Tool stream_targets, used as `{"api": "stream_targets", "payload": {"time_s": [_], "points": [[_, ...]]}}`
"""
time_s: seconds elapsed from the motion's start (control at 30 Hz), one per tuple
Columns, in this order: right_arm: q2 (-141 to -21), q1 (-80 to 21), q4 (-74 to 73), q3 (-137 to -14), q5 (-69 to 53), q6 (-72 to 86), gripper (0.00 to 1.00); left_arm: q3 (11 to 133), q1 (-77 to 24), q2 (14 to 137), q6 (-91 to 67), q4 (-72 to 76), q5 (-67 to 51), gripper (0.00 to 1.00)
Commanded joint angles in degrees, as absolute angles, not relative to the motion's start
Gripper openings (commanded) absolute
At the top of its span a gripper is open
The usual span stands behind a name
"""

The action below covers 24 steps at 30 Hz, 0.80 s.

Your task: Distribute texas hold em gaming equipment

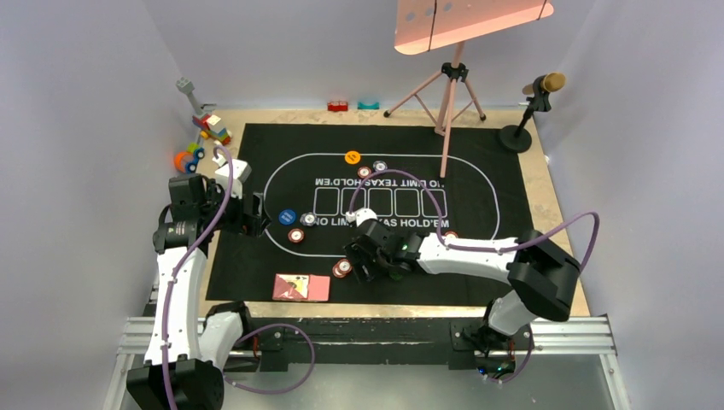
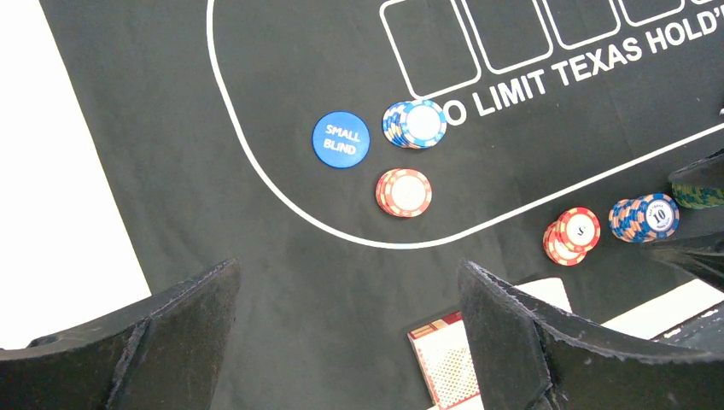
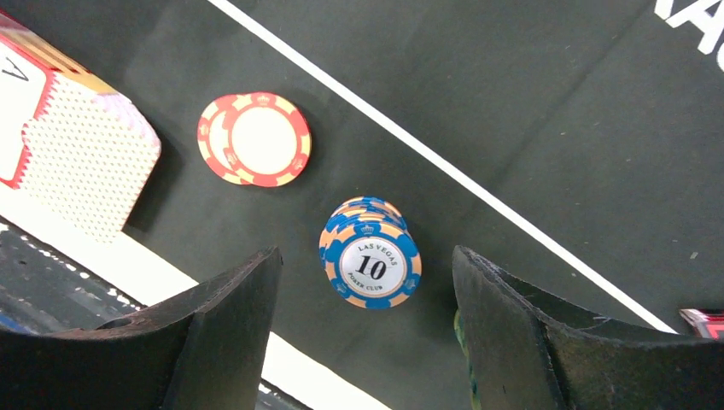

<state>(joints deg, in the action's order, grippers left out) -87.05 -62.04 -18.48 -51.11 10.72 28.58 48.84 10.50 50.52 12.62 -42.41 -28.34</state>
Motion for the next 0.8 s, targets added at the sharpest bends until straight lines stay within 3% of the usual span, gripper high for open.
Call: {"api": "stream_targets", "payload": {"time_s": [0.0, 0.5, 0.77], "points": [[-90.0, -62.9, -17.3, -52.2, 9.7, 28.9, 0.76, 48.5, 11.1, 49.8, 13.4, -40.4, -29.5, 1.0], [-93.6, -62.9, -17.6, -54.6, 10.3, 27.6, 0.58, 48.6, 11.1, 50.1, 13.3, -40.4, -29.4, 1.0], [-94.2, -63.0, -18.2, -55.5, 9.9, 27.5, 0.38, 48.5, 11.1, 50.0, 13.3, -40.4, -29.5, 1.0]]}}
